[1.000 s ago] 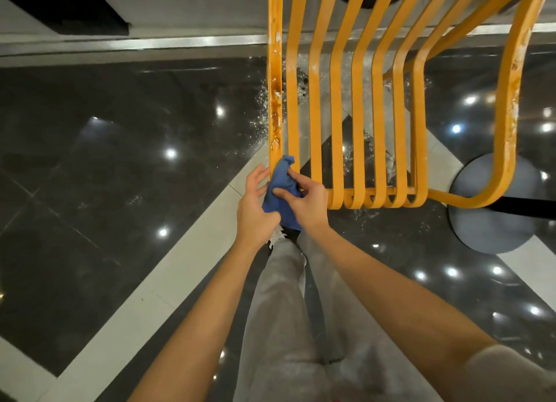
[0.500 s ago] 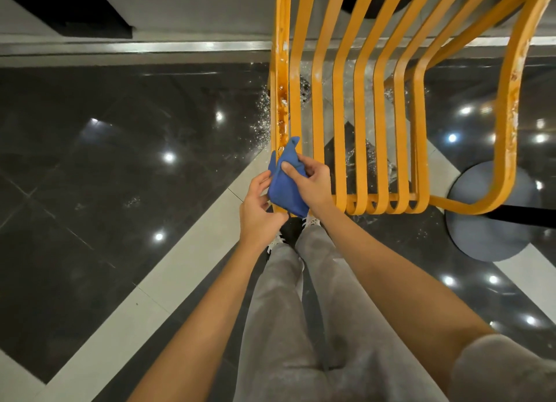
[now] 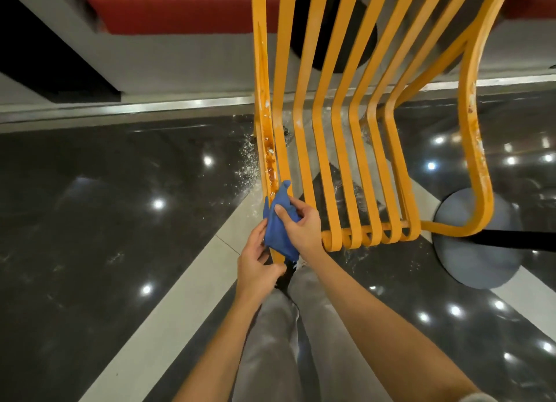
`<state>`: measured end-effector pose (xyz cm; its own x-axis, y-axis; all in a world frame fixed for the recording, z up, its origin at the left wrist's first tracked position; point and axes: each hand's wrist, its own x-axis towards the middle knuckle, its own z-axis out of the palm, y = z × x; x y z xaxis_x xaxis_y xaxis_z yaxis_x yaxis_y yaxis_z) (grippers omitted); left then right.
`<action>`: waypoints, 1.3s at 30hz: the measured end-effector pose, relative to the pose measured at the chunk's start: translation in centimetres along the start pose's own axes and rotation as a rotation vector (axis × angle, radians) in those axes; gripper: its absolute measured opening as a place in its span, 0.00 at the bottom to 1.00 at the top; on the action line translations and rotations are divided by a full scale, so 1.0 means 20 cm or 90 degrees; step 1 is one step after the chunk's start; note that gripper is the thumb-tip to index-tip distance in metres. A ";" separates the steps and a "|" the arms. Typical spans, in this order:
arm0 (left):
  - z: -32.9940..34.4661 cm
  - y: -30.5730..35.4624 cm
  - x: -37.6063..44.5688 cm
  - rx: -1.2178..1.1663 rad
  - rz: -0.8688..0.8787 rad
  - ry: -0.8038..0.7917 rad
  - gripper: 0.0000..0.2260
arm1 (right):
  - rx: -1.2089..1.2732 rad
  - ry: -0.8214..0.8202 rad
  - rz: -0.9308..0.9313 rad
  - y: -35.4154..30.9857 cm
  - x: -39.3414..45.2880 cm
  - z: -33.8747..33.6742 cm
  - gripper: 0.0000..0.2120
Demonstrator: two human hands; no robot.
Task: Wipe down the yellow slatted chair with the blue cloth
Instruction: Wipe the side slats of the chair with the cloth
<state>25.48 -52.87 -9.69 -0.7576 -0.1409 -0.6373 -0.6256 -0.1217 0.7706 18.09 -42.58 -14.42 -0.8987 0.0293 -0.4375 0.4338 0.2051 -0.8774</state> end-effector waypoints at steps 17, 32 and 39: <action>0.07 0.05 0.10 0.121 0.060 0.091 0.30 | -0.057 0.049 0.000 -0.11 0.31 0.05 0.15; 0.18 -0.08 0.15 0.328 0.046 0.225 0.27 | -0.183 0.063 -0.027 -0.21 0.49 0.06 0.15; 0.19 -0.05 0.17 0.249 0.068 0.206 0.09 | -0.192 0.018 0.012 -0.06 0.05 -0.06 0.13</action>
<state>22.79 -49.44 -12.58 -0.7637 -0.4361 -0.4760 -0.6174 0.2777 0.7361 16.55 -41.56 -13.62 -0.8941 0.0626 -0.4435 0.4155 0.4858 -0.7690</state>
